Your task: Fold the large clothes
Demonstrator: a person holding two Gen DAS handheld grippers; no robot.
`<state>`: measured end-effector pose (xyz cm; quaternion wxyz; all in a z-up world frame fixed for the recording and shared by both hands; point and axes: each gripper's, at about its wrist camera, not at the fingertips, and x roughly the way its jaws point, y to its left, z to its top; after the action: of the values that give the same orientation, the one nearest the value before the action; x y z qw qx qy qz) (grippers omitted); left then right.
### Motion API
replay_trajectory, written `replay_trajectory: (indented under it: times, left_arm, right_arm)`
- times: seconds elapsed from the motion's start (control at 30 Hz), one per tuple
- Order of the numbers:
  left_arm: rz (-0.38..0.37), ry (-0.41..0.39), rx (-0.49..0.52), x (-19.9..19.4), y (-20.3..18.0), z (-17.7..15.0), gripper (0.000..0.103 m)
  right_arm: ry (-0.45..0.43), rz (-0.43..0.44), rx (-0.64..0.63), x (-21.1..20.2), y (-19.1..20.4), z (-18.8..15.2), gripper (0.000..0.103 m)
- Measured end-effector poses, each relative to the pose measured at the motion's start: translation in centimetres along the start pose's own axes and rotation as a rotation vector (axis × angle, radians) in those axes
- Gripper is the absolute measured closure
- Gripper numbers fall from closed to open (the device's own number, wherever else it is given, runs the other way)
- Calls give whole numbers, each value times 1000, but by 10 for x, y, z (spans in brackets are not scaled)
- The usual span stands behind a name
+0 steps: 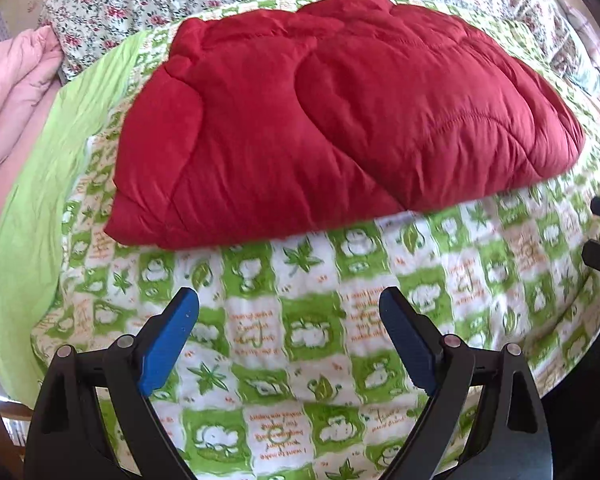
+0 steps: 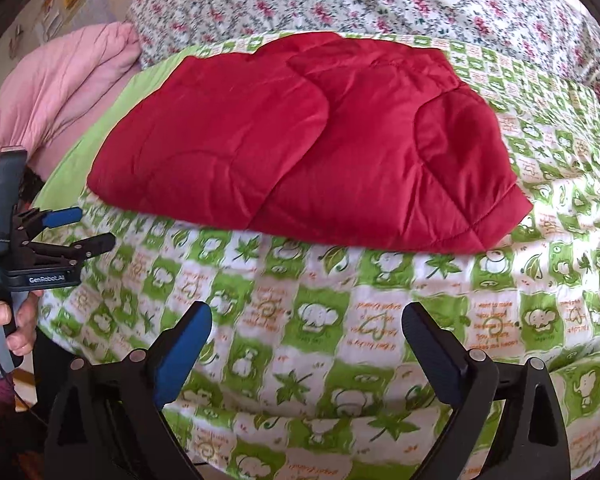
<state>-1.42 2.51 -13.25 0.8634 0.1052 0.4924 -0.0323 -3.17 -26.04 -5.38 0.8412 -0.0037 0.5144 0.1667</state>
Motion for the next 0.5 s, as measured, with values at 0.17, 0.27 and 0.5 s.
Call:
replay_trajectory:
  times: [0.17,0.27,0.5]
  left_arm:
    - [-4,-24,17,-14,2,-1,10]
    - [0,-64,51,-33,3,7,10]
    - [74,-154,155,-62,1,36,0]
  right_arm:
    - [7,-26,-56,-7,9,1,3]
    - [0,-33,-90,-16,12,7,3]
    - [-20,-34,-169,-38,17,34,0]
